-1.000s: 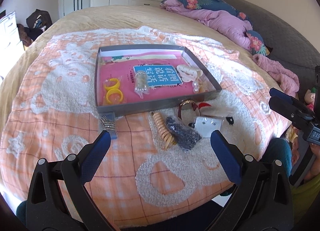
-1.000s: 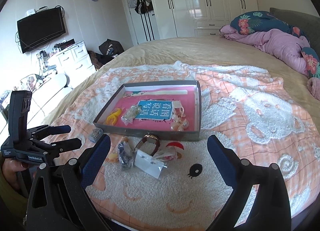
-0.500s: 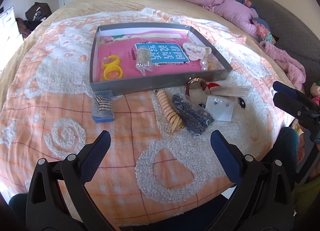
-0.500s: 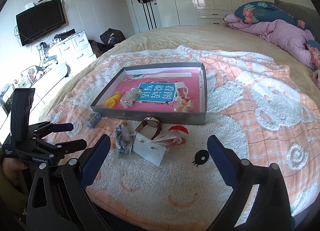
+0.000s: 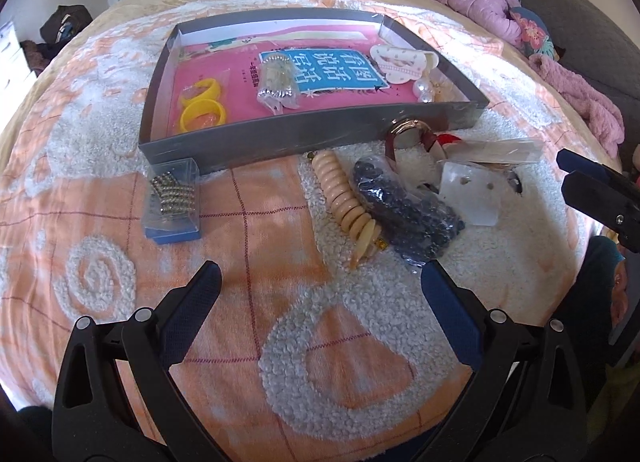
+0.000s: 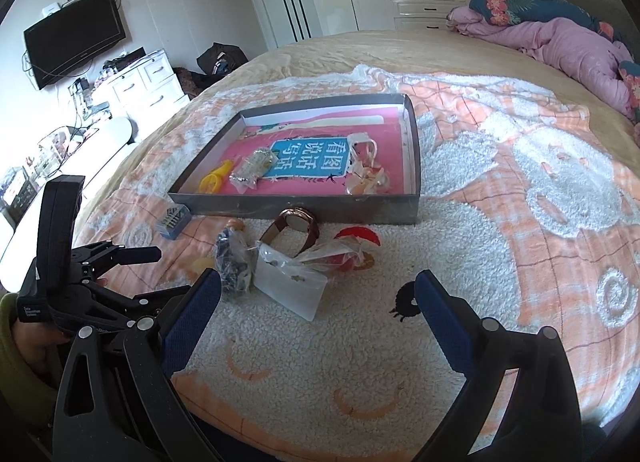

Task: Organize jewelry
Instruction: 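Withdraw both tools from the box and move the left tool toward the wooden bead bracelet, then grasp the beige spiral bracelet with the left tool while the right tool grasps the clear bag with white card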

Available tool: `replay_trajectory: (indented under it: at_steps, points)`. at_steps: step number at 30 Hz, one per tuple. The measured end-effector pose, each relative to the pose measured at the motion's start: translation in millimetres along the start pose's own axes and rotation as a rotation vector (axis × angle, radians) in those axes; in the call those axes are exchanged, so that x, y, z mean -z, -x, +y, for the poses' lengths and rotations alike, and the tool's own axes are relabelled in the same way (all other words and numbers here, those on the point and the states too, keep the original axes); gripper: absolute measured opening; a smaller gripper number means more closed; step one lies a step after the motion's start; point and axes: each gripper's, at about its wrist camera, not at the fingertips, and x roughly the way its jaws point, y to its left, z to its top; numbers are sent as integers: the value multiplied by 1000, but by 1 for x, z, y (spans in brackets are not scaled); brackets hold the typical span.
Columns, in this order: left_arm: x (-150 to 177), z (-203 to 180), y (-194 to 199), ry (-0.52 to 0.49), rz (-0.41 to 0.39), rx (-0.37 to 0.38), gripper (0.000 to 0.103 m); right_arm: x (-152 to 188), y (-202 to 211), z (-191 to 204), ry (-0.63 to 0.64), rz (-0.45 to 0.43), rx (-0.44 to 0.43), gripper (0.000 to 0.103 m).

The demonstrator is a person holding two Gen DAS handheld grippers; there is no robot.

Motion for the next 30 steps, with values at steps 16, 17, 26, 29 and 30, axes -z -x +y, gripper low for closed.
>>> replay_trajectory:
  at_steps: [16,17,26,29,30]
  points:
    - [-20,-1,-20,-6,-10,-21,67,0,-32,-17,-54,30,21,97]
    - [-21,-1,-21,-11,-12,-21,65,-1,-33,-17,-56,30,22,97]
    - [-18,6,-16,-9,-17,-19,52,-6,-49,-21,-49,43,30,97]
    - [-15,15,-12,18,-17,-20,51,-7,-59,-23,-44,50,22,92]
    - [-15,18,-11,32,-19,-10,51,-8,-61,-23,-39,51,8,83]
